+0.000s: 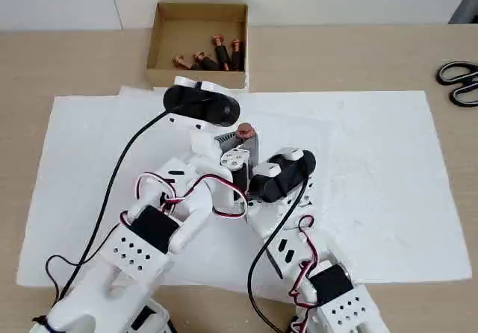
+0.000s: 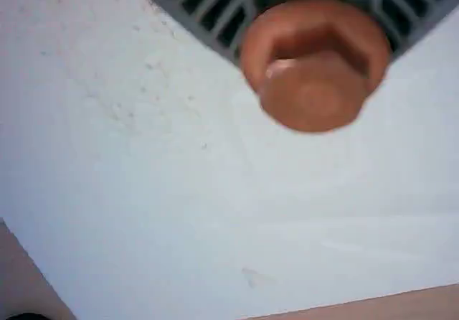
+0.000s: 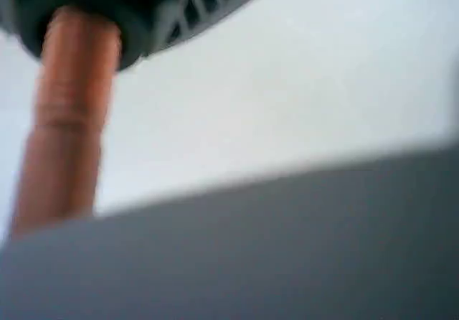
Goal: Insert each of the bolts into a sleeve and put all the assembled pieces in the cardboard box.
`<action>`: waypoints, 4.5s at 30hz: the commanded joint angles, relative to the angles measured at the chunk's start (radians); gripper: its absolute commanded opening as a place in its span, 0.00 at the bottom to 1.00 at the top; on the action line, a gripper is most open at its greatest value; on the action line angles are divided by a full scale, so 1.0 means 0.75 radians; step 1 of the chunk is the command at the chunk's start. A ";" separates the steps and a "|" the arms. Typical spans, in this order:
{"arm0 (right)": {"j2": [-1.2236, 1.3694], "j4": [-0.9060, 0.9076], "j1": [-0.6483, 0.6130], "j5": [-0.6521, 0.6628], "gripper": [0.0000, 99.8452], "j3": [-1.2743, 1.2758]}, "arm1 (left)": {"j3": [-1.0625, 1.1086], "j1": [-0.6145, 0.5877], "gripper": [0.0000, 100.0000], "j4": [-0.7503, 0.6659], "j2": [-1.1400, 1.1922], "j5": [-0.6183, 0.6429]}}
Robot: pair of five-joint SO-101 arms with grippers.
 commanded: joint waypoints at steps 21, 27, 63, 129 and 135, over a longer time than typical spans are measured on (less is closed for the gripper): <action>-0.032 0.003 -0.001 -0.006 0.00 -0.016 | 0.011 0.053 0.01 0.180 -0.037 -0.086; -0.032 0.001 -0.001 -0.006 0.00 -0.016 | 0.011 0.088 0.01 0.203 -0.031 -0.086; -0.032 0.001 0.001 -0.006 0.00 -0.023 | -0.122 0.078 0.35 0.460 -0.057 -0.080; 2.542 -0.263 0.185 0.078 0.00 -2.625 | -0.130 -0.816 0.24 0.974 -0.237 -0.209; 3.125 -0.257 0.181 0.080 0.01 -3.177 | -0.128 -0.818 0.24 0.976 -0.237 -0.211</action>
